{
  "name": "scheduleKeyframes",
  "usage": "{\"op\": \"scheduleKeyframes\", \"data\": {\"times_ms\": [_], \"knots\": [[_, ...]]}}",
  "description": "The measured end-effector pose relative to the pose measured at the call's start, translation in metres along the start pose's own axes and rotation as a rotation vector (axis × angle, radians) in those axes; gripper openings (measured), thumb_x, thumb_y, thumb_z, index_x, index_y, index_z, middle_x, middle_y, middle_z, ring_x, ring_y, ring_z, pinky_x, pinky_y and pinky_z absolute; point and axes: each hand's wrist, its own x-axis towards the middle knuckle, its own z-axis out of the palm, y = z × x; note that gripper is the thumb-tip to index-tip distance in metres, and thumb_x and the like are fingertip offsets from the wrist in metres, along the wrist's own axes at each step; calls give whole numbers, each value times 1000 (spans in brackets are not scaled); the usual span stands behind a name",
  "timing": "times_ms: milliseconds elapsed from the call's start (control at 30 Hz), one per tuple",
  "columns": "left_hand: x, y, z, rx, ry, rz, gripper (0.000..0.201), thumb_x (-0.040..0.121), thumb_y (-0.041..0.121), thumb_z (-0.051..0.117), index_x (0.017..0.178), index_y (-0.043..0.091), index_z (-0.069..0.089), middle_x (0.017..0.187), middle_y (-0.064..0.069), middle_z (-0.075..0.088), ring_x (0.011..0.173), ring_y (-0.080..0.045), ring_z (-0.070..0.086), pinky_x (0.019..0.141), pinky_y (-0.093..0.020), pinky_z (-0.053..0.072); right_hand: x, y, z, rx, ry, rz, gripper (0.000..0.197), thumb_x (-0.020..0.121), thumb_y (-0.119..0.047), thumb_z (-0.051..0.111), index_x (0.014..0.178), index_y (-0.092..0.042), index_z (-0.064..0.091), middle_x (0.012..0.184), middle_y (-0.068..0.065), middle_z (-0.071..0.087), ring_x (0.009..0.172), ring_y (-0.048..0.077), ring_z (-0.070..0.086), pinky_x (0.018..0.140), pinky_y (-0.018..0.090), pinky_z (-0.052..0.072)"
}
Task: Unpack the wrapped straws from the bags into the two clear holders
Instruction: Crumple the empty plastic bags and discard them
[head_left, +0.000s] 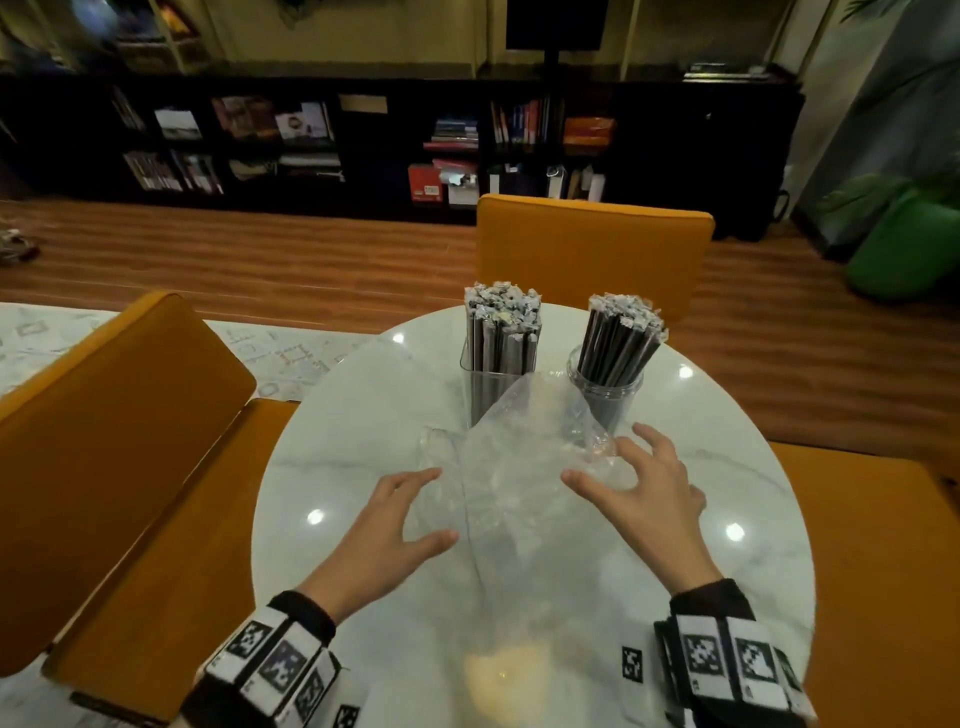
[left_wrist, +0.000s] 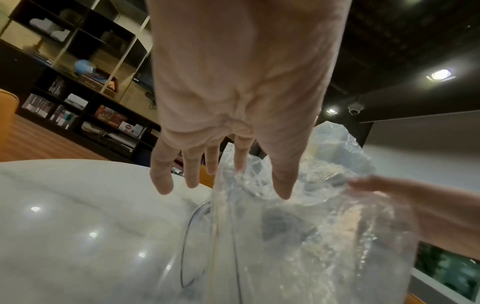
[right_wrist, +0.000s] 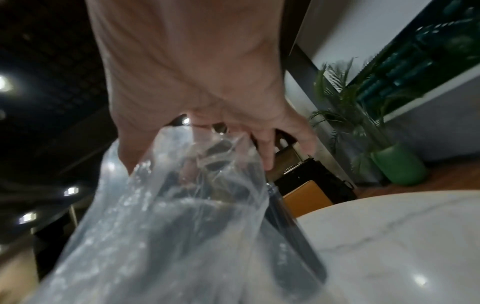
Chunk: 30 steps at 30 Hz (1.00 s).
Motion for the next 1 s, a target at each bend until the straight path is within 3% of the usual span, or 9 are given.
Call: {"op": "scheduleKeyframes", "data": {"times_ms": [100,233,333,467,533,633,733,900,1000], "knots": [[7,1,-14,-263,139,-13,35,87,16,69,119,29,62,112,3,60,106,-21,63,85,-20,48,-13,-14,-12,447,-105,-105,29,73,-40,80,85,-19,66,102,-4,72,97,15,66,85,35,52],[10,27,-47,-588,111,49,37,91,2,60,117,27,65,101,-1,59,79,-16,64,67,-23,52,-17,-29,-24,705,-263,-84,81,55,-63,78,124,-27,55,108,-4,75,96,13,72,86,30,56],[24,39,-71,-568,120,151,44,92,6,57,123,37,61,109,8,59,71,-13,51,64,-26,46,1,-31,-25,808,-72,-31,38,77,-33,77,105,-9,70,88,5,76,81,19,72,78,30,54],[55,33,-80,-242,207,110,44,95,25,57,136,38,49,142,10,38,116,-24,51,98,-43,48,27,-4,12,727,23,202,15,82,-22,74,85,-9,66,86,9,66,86,26,61,72,32,48],[58,27,-64,80,216,142,54,91,40,60,141,38,41,153,8,17,136,-22,33,112,-48,35,38,19,43,416,50,379,35,79,-32,75,105,-17,57,117,12,52,107,32,52,87,41,47],[46,16,-27,250,114,292,49,88,48,57,135,40,46,147,6,26,128,-14,39,112,-47,36,39,38,72,207,-58,526,63,75,-36,77,127,-15,50,141,17,33,121,40,45,102,51,42],[40,-5,4,178,-38,217,61,87,49,60,142,37,36,148,6,27,134,-16,39,111,-43,37,34,44,75,364,-138,499,33,73,-24,77,96,-3,66,102,14,66,89,29,60,83,43,50],[43,-23,20,180,-220,-41,133,58,51,85,141,57,-19,160,7,-22,149,-21,-2,112,-68,11,10,10,61,916,-239,350,14,66,-7,57,53,-12,53,62,9,51,63,26,51,61,36,41],[42,-13,29,-172,-231,46,126,54,43,90,145,53,5,157,5,26,143,-13,31,113,-52,34,-9,-23,51,1346,-456,394,9,64,0,51,71,-1,57,71,17,55,64,26,56,73,42,49]]}}
